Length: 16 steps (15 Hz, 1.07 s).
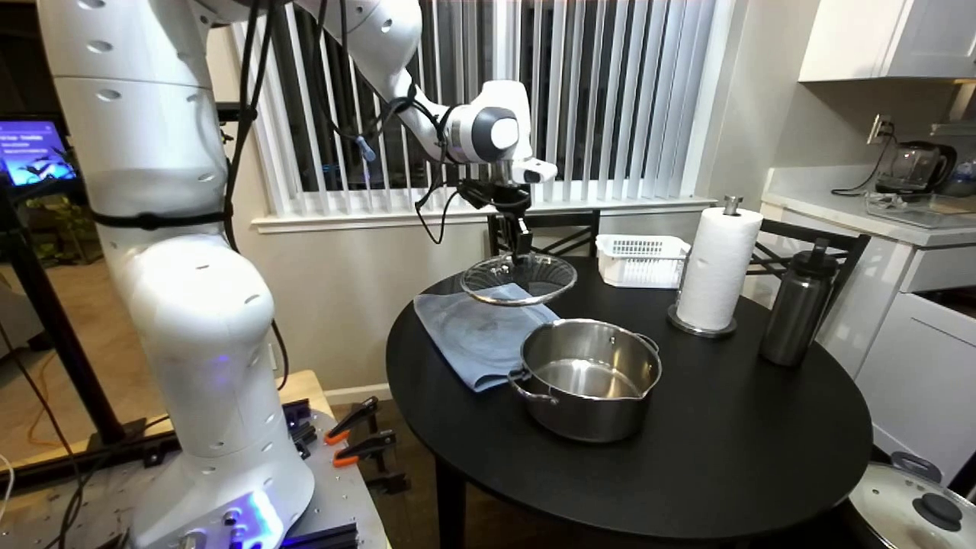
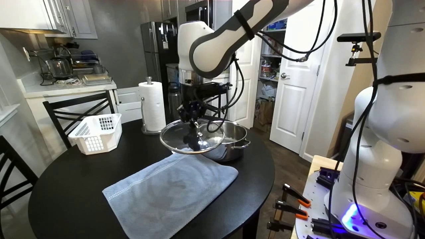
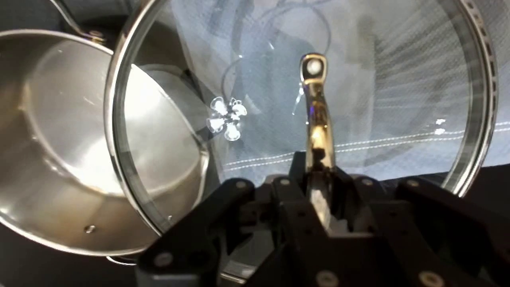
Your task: Lift the clear lid from the towel and put it on top of the pot
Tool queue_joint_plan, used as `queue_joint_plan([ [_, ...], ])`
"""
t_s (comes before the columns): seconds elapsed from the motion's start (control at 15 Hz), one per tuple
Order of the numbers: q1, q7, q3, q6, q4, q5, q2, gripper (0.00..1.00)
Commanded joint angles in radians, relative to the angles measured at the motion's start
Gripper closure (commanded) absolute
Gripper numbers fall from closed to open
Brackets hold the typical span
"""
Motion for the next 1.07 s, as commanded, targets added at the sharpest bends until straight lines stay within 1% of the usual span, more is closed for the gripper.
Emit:
queue_joint_plan([
  [0.0,-0.095,-0.001,-0.008,-0.048,-0.016,0.056,-0.062,0.98],
  [0.27,-0.176,-0.021,-0.037,-0.022,-0.033,0.133,-0.059,0.98],
  [0.4,-0.206,-0.029,-0.05,-0.011,-0.045,0.178,-0.051,0.98],
  [0.67,-0.241,-0.014,-0.069,-0.006,-0.071,0.208,-0.035,0.98],
  [1.0,-0.265,0.014,-0.093,0.006,-0.109,0.201,-0.023,0.98],
])
